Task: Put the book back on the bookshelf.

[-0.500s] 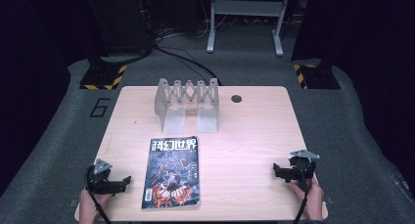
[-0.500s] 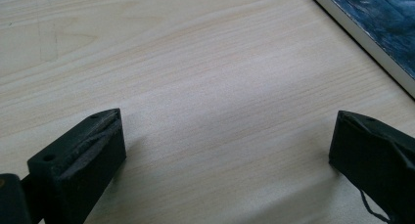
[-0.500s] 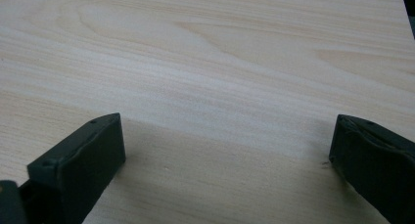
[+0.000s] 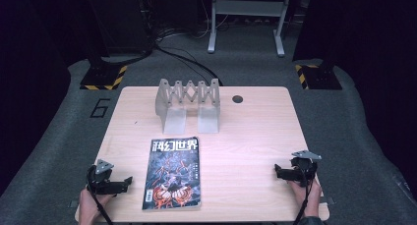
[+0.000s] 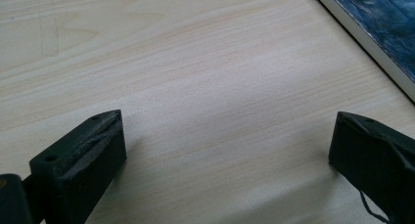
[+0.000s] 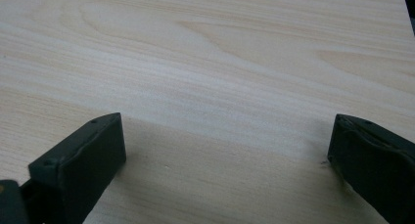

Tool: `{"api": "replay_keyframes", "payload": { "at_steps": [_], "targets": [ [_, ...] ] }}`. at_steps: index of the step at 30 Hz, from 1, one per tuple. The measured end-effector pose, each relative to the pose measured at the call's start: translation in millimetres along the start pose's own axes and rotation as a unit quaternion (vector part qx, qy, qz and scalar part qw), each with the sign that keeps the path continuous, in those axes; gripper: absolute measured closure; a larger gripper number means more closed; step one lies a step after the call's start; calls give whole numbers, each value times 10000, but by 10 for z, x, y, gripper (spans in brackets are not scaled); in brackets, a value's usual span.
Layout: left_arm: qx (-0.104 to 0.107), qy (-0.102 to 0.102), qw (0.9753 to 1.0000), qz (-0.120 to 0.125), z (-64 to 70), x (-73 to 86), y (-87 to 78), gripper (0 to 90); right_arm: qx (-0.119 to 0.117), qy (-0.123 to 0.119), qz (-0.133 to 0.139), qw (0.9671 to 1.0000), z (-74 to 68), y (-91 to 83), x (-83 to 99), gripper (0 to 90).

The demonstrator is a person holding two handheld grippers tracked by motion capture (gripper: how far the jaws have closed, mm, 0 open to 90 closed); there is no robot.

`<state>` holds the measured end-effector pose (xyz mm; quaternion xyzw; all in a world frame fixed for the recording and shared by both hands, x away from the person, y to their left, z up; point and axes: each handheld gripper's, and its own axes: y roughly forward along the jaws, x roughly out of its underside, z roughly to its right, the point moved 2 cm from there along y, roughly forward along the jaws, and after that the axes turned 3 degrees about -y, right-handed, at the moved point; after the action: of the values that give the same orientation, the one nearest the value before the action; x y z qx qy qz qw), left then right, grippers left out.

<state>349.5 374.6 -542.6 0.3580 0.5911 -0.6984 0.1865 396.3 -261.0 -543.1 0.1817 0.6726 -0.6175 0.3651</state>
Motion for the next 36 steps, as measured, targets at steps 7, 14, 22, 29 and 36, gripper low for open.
{"api": "replay_keyframes", "payload": {
  "at_steps": [7, 14, 22, 29, 36],
  "targets": [
    [314, -197, 9989, 303, 48, -121, -183, 25, -22, -37, -3, 10000, 6, -7, 4, 5],
    [520, -73, 9983, 260, 203, -199, -191, 2, -29, -50, 4, 10000, 7, -7, 5, 7],
    [685, 78, 9975, 173, 426, -244, -129, 1, -33, -49, 14, 10000, 7, -4, 2, 10],
    [830, 267, 9962, 88, 604, -277, -3, 2, -34, -53, 23, 10000, 8, -4, 3, 12],
    [942, 460, 9945, -59, 777, -299, 103, 32, -34, -76, 18, 10000, 9, -6, 7, 13]
  ]
}}
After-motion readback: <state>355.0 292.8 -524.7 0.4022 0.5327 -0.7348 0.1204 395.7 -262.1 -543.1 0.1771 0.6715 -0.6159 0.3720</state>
